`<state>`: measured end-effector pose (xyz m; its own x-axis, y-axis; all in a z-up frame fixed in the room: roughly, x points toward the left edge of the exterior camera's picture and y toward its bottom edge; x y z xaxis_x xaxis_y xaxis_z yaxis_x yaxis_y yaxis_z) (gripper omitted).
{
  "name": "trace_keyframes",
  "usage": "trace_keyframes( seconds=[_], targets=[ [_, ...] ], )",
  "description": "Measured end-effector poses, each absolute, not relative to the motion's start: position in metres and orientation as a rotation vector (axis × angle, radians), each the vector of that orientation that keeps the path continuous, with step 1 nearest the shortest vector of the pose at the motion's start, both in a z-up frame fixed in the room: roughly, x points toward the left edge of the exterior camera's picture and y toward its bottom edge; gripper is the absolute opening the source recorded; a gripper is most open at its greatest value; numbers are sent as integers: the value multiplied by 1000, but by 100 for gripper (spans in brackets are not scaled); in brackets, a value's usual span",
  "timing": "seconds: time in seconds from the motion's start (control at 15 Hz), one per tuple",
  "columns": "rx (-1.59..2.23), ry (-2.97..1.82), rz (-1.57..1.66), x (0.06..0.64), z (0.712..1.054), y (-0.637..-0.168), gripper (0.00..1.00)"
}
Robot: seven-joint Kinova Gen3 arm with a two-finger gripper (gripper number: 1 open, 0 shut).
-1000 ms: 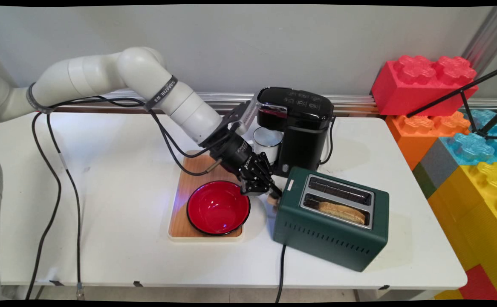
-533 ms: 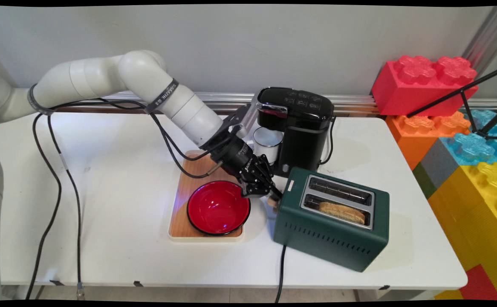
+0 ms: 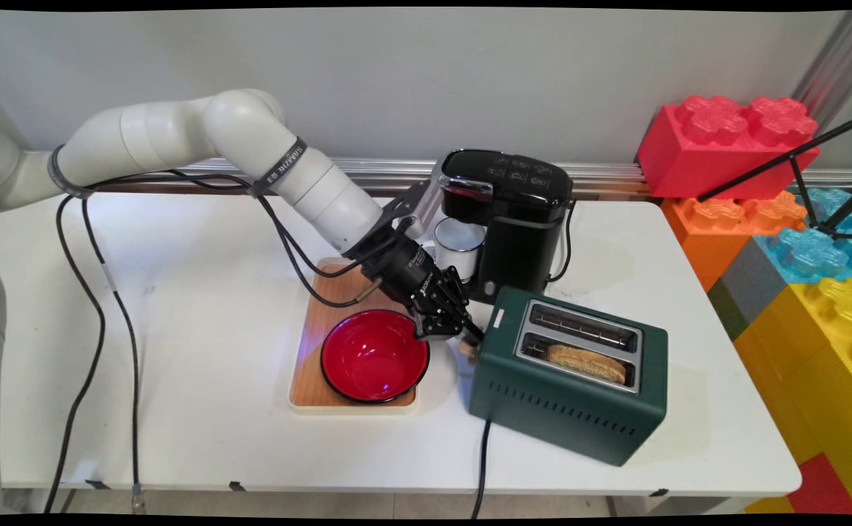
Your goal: Press the toaster switch
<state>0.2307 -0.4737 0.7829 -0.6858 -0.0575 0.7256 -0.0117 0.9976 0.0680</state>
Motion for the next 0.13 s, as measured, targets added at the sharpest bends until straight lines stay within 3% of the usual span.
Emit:
trace_keyframes(
  seconds=[0.13],
  targets=[
    [48, -2328, -72, 232, 783, -474, 0]
  ],
)
